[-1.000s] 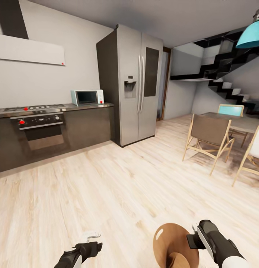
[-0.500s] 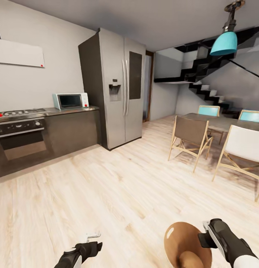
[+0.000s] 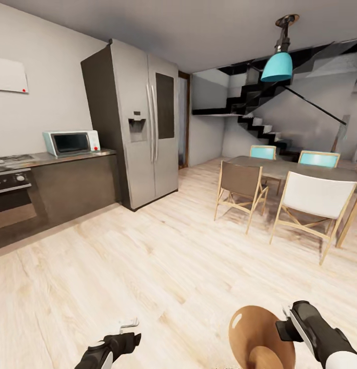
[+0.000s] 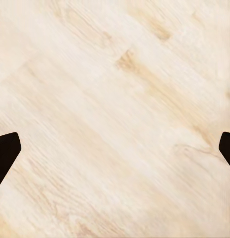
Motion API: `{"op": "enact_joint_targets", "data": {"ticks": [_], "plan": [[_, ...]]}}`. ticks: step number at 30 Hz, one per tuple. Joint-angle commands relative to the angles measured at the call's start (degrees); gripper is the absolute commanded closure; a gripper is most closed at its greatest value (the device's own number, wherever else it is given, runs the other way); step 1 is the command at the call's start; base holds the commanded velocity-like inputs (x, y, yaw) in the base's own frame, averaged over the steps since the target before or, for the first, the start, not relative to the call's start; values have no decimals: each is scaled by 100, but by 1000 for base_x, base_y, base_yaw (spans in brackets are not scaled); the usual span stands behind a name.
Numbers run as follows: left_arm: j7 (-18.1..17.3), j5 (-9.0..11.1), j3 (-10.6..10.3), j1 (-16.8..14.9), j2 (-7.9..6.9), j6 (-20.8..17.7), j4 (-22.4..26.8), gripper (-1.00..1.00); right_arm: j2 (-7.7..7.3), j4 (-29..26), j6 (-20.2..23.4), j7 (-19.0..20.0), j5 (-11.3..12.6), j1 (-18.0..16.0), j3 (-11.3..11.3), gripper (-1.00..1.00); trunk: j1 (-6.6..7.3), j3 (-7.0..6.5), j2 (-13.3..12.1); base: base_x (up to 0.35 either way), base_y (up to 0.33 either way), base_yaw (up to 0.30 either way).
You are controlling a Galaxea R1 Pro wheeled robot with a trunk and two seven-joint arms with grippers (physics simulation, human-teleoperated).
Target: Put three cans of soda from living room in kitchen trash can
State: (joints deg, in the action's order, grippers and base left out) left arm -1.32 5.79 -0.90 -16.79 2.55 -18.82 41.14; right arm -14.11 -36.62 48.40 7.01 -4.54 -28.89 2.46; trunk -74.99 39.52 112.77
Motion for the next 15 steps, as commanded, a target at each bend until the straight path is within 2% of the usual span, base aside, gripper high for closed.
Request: {"op": "enact_joint_targets", "data": {"ticks": [1, 4, 6, 15], "plan": [[0, 1, 0, 0, 0, 1, -1, -100, -2, -3, 7, 160, 88, -3, 7, 100, 23, -13, -41, 0, 0, -212], [0, 1, 0, 0, 0, 1, -1, -100, -93, -3, 27, 696, 62, -3, 4, 100, 89, -47, -162, 0, 0, -199], [0, 1, -3, 0, 0, 1, -1, -100, -166, -3, 32, 855, 56, -3, 2, 100, 133, -69, -242, 0, 0, -186], [0, 0, -6, 0, 0, 1, -1, -100, -243, 5, 38, 1077, 76, -3, 0, 100, 330, -188, -603, 0, 0, -226]]}}
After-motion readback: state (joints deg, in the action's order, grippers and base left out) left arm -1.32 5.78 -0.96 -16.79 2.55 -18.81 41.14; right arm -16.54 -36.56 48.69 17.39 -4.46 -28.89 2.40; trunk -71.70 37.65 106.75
